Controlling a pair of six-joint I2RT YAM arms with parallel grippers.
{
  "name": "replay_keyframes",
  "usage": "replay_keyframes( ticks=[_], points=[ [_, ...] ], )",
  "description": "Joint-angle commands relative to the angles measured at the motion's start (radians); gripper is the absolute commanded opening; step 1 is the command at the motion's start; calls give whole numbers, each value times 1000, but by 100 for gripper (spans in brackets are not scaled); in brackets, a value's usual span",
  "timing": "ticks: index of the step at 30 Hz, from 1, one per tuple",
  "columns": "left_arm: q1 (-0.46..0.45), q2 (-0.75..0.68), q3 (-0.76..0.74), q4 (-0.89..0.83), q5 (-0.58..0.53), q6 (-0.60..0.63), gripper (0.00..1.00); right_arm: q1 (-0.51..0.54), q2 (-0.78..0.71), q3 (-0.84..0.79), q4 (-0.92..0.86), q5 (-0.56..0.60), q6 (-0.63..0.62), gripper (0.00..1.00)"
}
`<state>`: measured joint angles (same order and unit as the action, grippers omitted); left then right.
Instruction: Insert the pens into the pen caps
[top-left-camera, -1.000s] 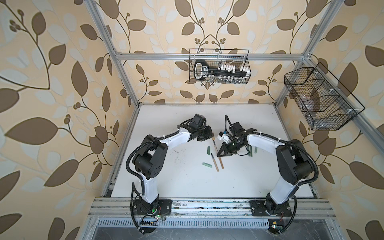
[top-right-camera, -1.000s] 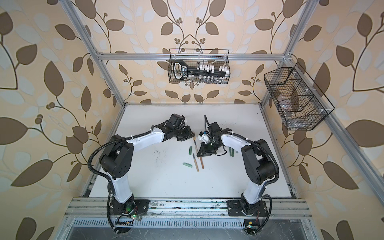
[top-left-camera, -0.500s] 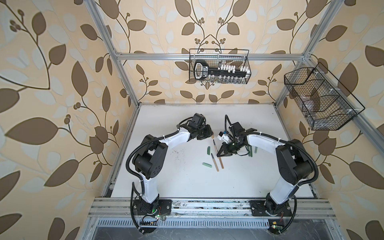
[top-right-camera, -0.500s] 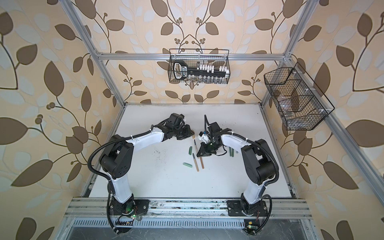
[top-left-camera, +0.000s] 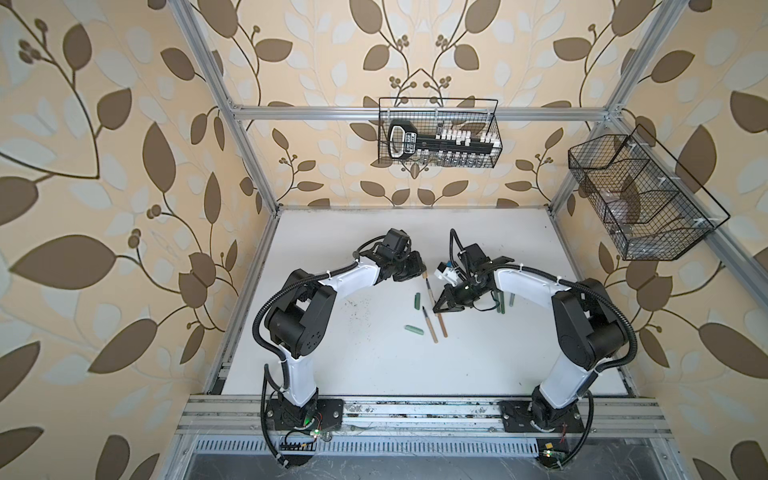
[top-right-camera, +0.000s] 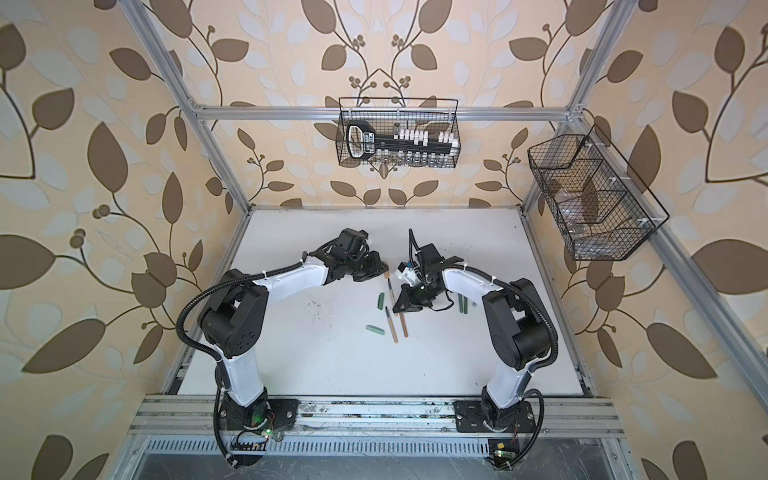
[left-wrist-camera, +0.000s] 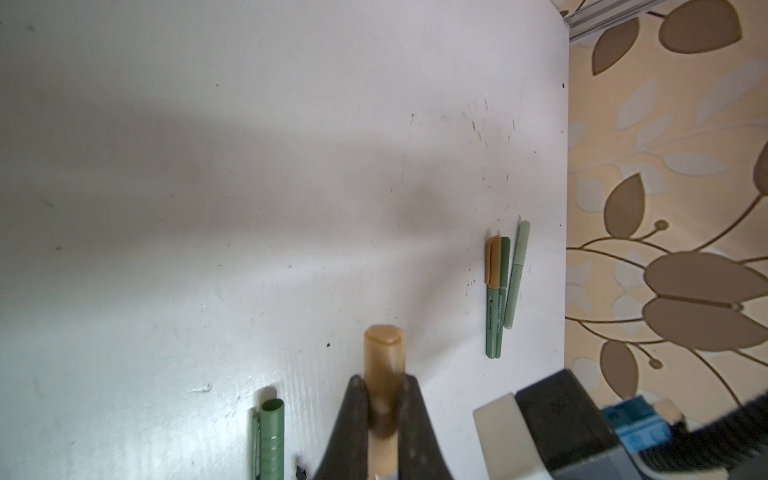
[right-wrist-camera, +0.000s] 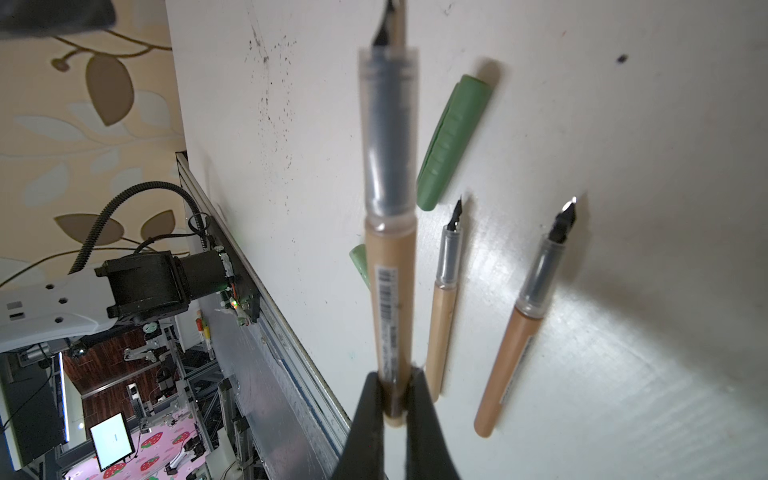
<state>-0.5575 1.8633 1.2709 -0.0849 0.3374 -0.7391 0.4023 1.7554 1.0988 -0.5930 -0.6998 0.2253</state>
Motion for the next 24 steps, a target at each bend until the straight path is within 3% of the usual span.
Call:
replay_keyframes(
  ticks=[1, 24],
  points=[
    [-8, -56, -10, 23, 3, 15, 6, -4, -14, 37, 1, -19, -9, 3],
    [-17, -58, -2, 54, 6, -6, 6, -9, 9, 63, -13, -17, -21, 3]
  ],
)
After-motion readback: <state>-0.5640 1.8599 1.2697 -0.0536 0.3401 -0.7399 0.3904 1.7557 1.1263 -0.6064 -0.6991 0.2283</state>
